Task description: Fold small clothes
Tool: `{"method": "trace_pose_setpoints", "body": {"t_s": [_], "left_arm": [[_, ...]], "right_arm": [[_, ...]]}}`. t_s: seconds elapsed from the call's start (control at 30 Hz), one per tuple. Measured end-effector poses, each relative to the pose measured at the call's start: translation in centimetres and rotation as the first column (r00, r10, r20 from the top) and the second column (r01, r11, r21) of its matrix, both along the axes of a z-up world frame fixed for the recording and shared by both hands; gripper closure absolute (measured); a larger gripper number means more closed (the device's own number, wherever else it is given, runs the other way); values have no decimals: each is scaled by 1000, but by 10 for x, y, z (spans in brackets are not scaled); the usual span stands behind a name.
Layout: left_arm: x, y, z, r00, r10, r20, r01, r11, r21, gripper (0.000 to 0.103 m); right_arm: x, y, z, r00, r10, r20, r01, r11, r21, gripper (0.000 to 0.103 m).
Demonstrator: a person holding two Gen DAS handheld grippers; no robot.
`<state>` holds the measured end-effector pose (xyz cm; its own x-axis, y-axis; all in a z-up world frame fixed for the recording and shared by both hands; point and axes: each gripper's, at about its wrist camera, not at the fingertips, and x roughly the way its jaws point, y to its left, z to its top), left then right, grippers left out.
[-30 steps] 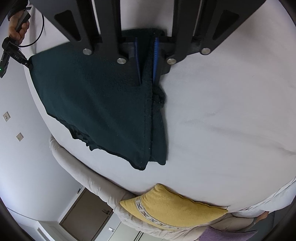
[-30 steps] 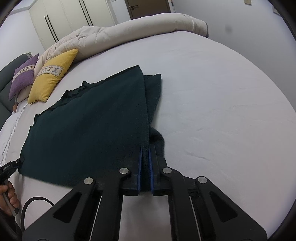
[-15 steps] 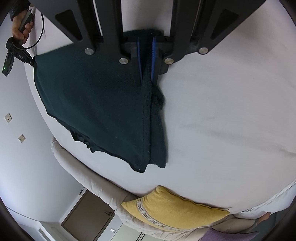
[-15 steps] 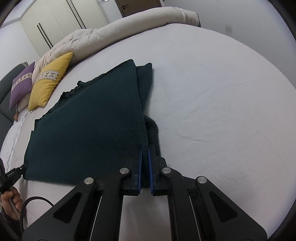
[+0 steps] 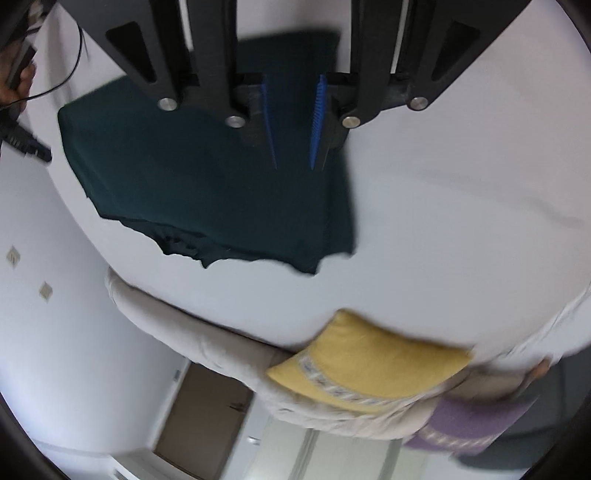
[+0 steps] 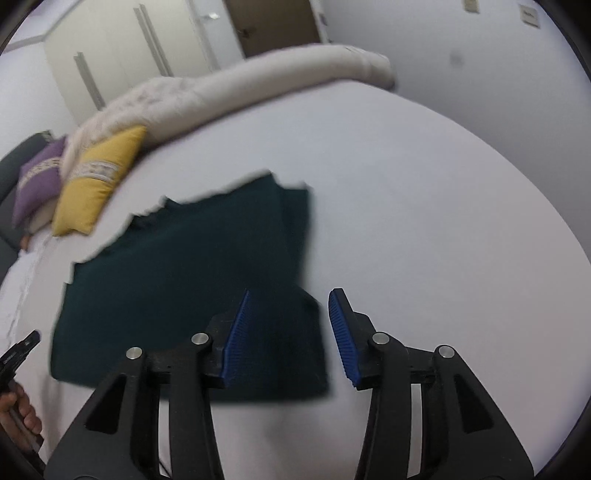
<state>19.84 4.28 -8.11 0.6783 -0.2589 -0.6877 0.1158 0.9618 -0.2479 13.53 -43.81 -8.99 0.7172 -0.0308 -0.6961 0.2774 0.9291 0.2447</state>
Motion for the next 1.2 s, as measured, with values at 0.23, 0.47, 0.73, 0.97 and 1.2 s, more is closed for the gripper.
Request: {"method": "trace_pose_setpoints", "body": {"t_s": [0.23,0.47,0.73,0.97,1.2], "left_arm": [[48,1,-13,994,89,-66,-87,996,31,47],[70,-21,-26,997,0,-81,-3,999,-37,47],[96,-39,-41,997,-15,-73,10,998,-58,47],[102,-31,-57,998,-6,-70,4,1000,-26,47],[92,-15,-58,998,-14,-66,13,1000,-20,54]], "right_arm": [[55,43,13,990,135,43,-136,991,2,61],[82,58,-16,974,226,37,-228,966,122,61],[130,52,-52,975,222,20,-219,937,274,61],[140,28,-67,984,175,21,-173,936,307,61],[117,-49,-69,998,-21,53,1,936,352,61]]}}
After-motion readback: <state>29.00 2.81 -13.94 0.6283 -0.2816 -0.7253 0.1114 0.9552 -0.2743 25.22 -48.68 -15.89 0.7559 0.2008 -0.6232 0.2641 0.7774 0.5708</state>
